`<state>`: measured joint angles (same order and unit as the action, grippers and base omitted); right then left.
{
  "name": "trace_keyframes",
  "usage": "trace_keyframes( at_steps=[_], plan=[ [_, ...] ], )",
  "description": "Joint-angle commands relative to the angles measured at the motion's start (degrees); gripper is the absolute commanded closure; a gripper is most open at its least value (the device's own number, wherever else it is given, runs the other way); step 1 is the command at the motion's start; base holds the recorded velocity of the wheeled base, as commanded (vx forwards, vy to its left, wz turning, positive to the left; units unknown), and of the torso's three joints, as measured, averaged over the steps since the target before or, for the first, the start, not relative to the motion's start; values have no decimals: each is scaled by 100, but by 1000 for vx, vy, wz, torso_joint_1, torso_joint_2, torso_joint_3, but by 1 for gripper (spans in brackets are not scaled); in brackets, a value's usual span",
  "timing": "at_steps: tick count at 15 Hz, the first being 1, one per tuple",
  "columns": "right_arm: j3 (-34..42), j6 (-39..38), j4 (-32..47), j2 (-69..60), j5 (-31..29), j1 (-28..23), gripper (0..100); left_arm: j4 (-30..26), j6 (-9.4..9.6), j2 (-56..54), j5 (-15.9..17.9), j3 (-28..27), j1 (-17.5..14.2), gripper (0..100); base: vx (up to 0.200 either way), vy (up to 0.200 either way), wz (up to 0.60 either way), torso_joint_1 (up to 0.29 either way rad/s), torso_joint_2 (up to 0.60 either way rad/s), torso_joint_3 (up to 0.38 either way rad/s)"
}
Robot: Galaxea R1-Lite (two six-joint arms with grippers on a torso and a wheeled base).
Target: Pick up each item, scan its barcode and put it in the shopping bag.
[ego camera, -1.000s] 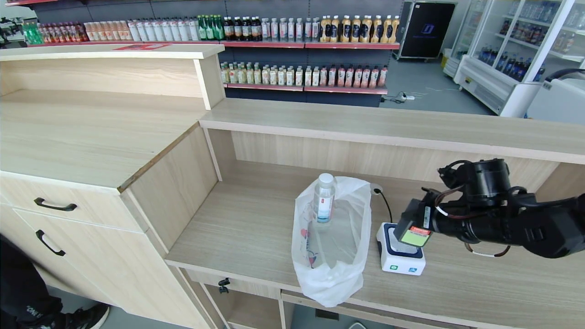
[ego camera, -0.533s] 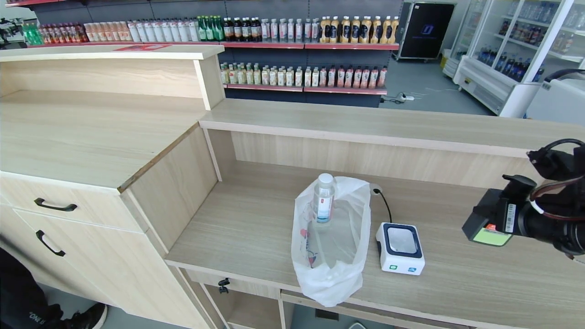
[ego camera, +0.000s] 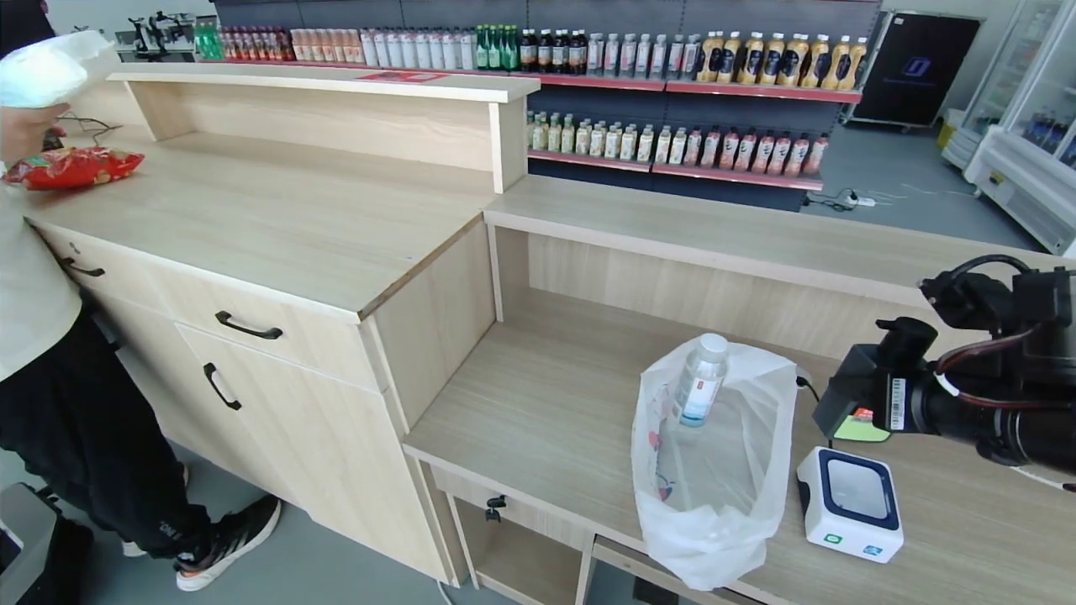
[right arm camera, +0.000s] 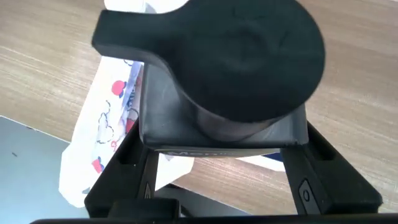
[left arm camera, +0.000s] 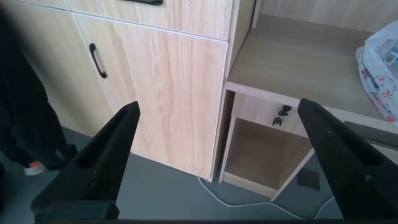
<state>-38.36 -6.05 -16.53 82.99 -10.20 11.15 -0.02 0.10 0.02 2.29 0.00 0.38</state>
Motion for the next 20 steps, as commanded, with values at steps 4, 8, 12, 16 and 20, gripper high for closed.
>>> trace_keyframes(
  at_steps=[4, 8, 12, 16, 20],
  plan=[
    [646, 183, -1757, 1114, 1, 537, 100, 2, -1, 6, -1, 0, -3, 0, 0, 0, 0, 0, 0, 0],
    [1753, 552, -3568, 1544, 168, 546, 100, 2, -1, 6, -1, 0, -3, 0, 0, 0, 0, 0, 0, 0],
    [2175, 561, -4754, 2107, 291, 721, 100, 2, -1, 6, -1, 0, -3, 0, 0, 0, 0, 0, 0, 0],
    [2263, 561, -5659, 2590, 730, 713, 100, 2, -1, 6, -1, 0, -3, 0, 0, 0, 0, 0, 0, 0],
    [2307, 622, -6336, 3082, 1302, 713, 100, 2, -1, 6, -1, 0, -3, 0, 0, 0, 0, 0, 0, 0]
  ],
)
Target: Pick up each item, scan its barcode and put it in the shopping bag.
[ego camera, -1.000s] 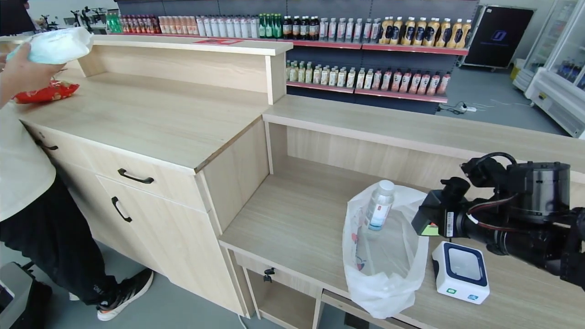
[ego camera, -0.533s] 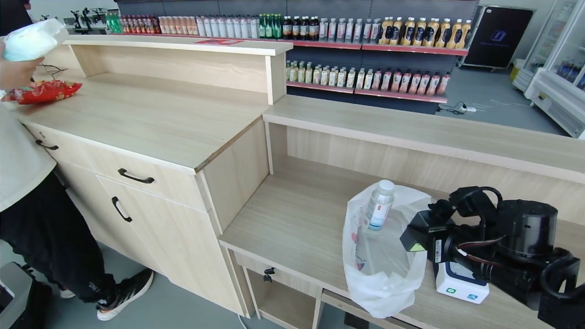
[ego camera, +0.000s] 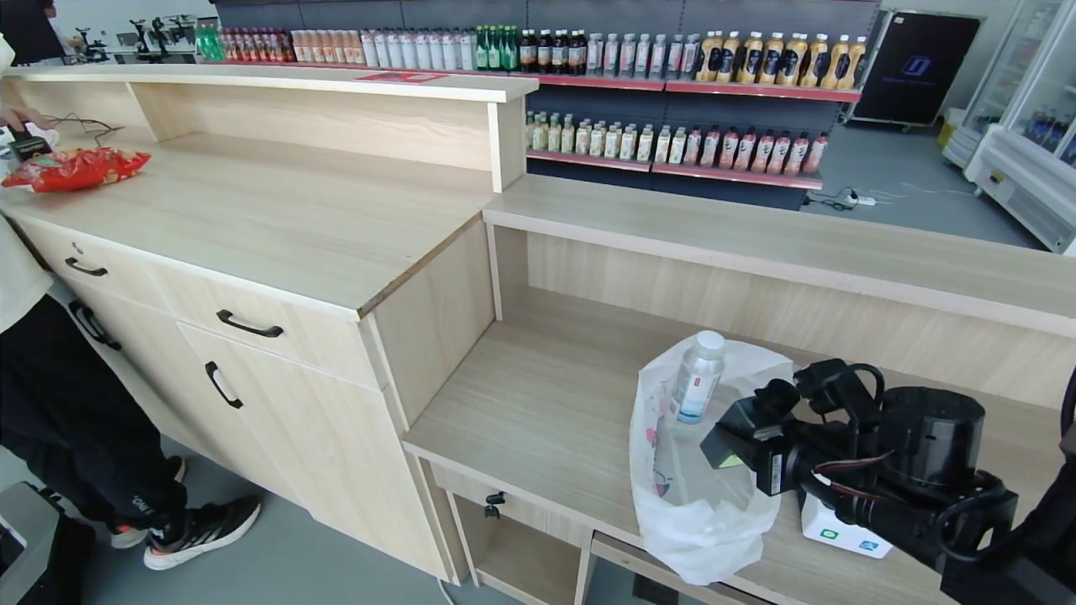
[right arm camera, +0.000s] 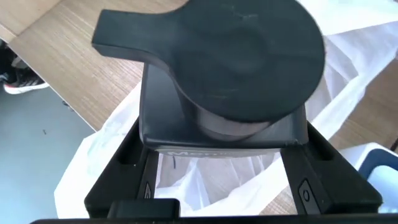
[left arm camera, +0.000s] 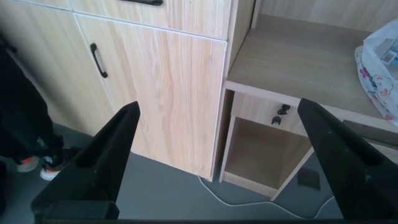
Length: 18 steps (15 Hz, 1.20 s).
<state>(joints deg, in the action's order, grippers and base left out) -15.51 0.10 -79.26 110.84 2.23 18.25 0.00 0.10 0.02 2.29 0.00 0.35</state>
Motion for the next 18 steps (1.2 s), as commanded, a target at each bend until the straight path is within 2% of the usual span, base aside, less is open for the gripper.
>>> trace_keyframes(
  at_steps=[1, 8, 11, 14, 18],
  plan=[
    [30, 8, -177, 377, 155, 3, 100, 0, -1, 6, 8, 0, 0, 0, 0, 0, 0, 0, 0, 0],
    [21, 236, -467, 386, 199, -41, 100, 0, -1, 6, -1, 0, 0, 0, 0, 0, 0, 0, 0, 0],
    [39, 500, -335, -414, 155, -269, 100, 0, -1, 6, -1, 0, 0, 0, 0, 0, 0, 0, 0, 0],
    [48, 1203, 377, -1020, -144, -594, 100, 0, -1, 6, -1, 0, 0, 0, 0, 0, 0, 0, 0, 0],
    [13, 1071, 552, -1038, -144, -656, 100, 0, -1, 6, -1, 0, 0, 0, 0, 0, 0, 0, 0, 0]
  ],
)
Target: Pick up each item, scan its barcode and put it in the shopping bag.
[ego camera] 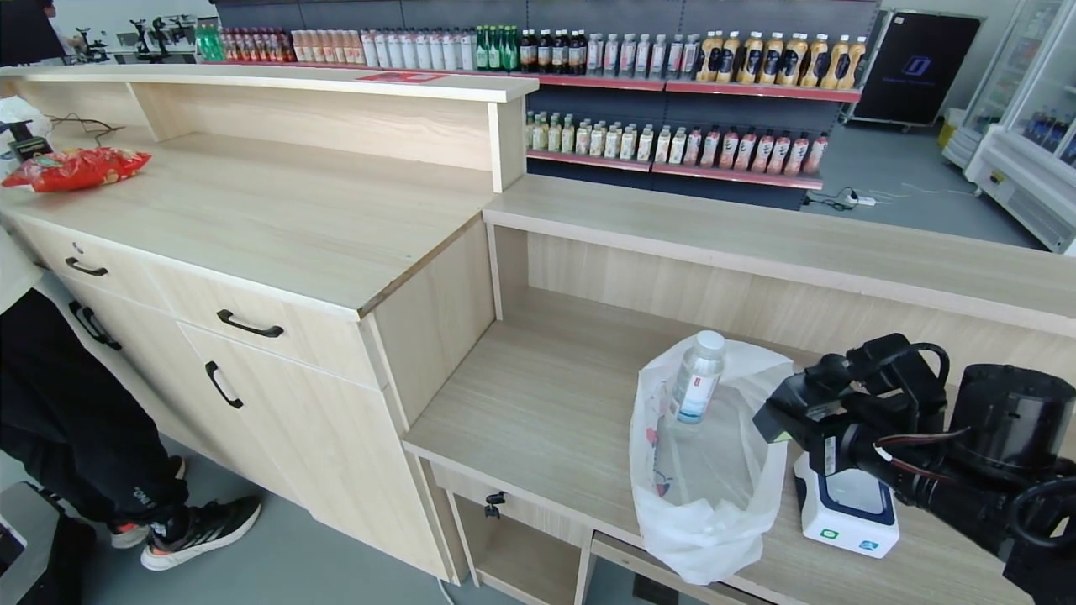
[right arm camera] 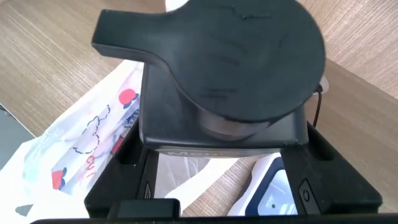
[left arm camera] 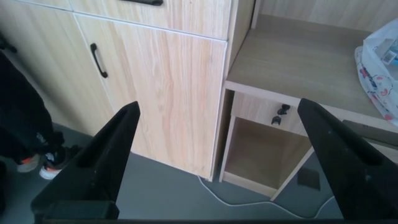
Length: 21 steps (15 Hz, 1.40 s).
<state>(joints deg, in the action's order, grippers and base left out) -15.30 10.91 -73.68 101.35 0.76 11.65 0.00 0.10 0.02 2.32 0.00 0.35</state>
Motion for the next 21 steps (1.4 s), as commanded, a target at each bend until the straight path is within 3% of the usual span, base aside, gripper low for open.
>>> trace_keyframes(
  at_steps=[1, 3, 12, 17, 21],
  plan=[
    [-26, -54, 3, -89, 12, 12, 100, 0, -1, 6, -3, 0, 0, 0, 0, 0, 600, -2, 2, 2],
    [-35, -72, -6, -81, 12, 12, 100, 0, -1, 6, -3, 0, 0, 0, 0, 0, 600, 2, 2, 7],
    [18, -159, 12, 798, 30, -14, 100, 0, -1, 6, 6, 0, 0, 0, 0, 0, 0, 0, 0, 0],
    [36, -397, 29, 877, 531, -5, 100, 0, -1, 6, -3, 0, 0, 0, 0, 0, 0, 0, 0, 0],
    [45, -370, 882, 341, 540, -120, 100, 0, -1, 6, -3, 0, 0, 0, 0, 0, 0, 0, 0, 0]
  ],
)
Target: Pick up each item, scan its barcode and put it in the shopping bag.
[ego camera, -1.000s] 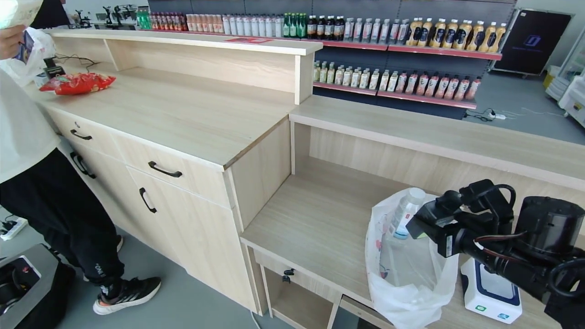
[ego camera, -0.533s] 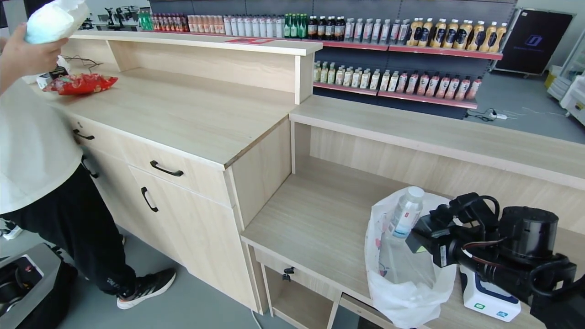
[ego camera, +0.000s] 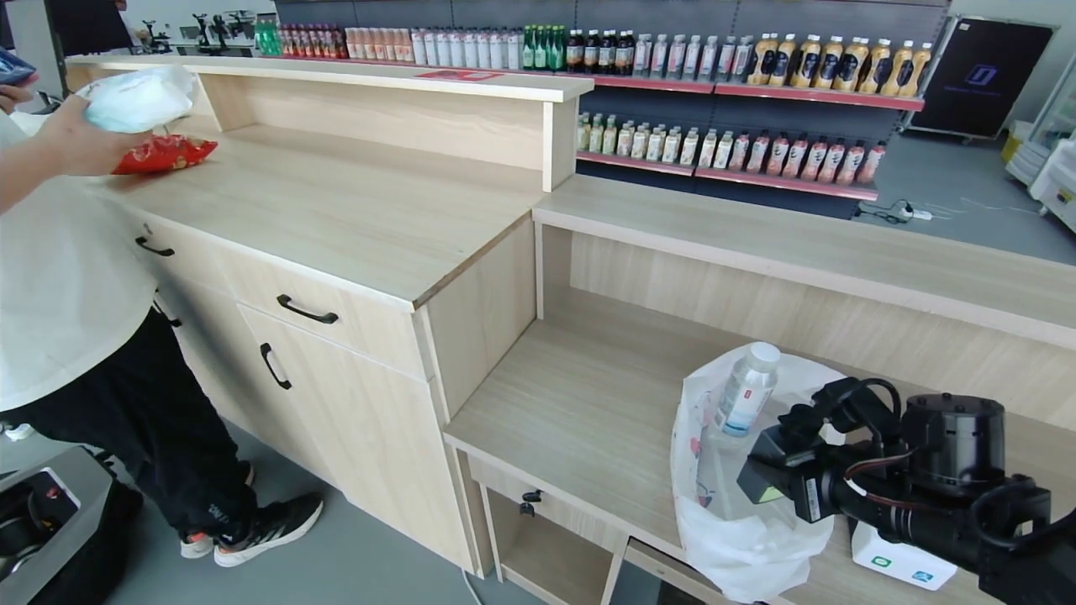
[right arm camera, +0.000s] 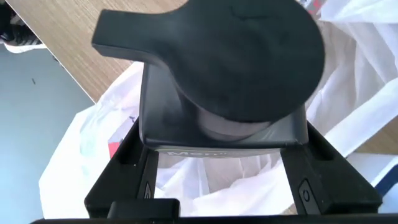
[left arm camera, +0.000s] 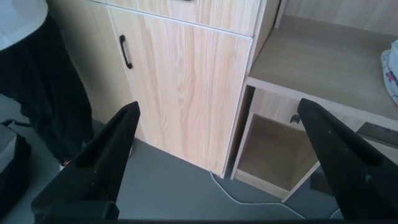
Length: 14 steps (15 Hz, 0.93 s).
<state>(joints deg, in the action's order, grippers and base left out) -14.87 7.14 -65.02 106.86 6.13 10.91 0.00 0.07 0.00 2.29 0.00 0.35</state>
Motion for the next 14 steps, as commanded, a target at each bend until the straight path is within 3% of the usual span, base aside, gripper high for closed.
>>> trace_keyframes(
  at_steps=[1, 9, 14],
  plan=[
    [2, 6, 236, -333, 2, -80, 100, 0, 1, 9, -1, 0, 0, 0, 0, 0, 0, 0, 0, 0],
    [19, 15, 1018, -702, 2, -370, 100, 0, 1, 9, -1, 0, 0, 0, 0, 0, 0, 0, 0, 0],
    [19, 323, 1545, -1053, 2, -933, 100, 0, 1, 9, -1, 0, 0, 0, 0, 0, 0, 0, 0, 0]
  ],
)
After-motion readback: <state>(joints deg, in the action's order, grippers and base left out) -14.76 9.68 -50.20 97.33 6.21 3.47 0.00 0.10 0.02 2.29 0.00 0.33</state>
